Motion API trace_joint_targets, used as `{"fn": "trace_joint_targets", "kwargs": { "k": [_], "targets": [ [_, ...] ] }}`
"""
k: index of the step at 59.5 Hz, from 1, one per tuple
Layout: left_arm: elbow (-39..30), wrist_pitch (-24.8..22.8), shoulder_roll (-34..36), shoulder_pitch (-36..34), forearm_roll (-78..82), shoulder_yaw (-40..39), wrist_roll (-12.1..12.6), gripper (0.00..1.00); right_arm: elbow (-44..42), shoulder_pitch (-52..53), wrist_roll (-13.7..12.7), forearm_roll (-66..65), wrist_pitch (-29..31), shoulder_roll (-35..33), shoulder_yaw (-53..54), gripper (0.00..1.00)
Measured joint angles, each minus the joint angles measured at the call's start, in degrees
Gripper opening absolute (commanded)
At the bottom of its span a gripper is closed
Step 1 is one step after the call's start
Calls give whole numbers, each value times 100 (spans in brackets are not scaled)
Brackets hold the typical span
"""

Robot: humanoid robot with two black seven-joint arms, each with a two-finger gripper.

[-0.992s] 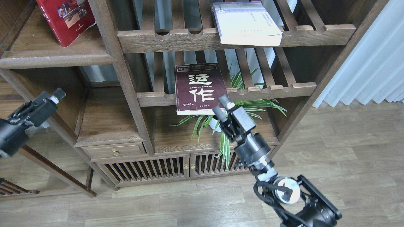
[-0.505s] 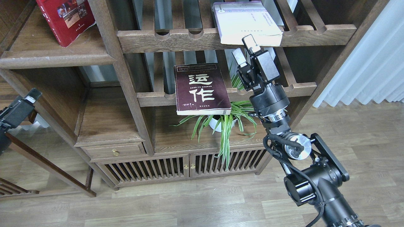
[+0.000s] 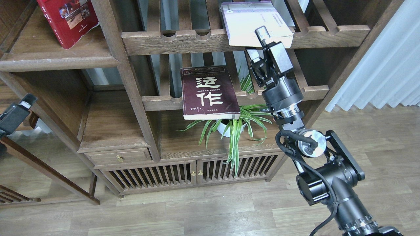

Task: Organize books on shelf
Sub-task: 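Raise the right gripper to the white book on the upper shelf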

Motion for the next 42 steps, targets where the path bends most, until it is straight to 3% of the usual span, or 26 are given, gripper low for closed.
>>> {"fn": "trace_joint_targets", "kwargs": {
  "k": [12, 22, 36, 41, 42],
  "targets": [
    [2, 0, 2, -10, 0, -13, 3, 99, -14, 120, 194, 12, -535, 0, 3, 94],
    [2, 0, 3, -14, 0, -14, 3, 99, -23, 130, 208, 13, -623, 0, 8, 92],
    [2, 0, 3, -19, 0, -19, 3, 99, -24, 133, 214, 22, -633, 0, 135, 82],
    [2, 0, 3, -24, 0, -21, 3, 99, -24, 133, 217, 27, -633, 0, 147, 75],
    [2, 0, 3, -24, 0, -21, 3, 99, -24, 133, 217, 28, -633, 0, 149, 66]
  ]
}}
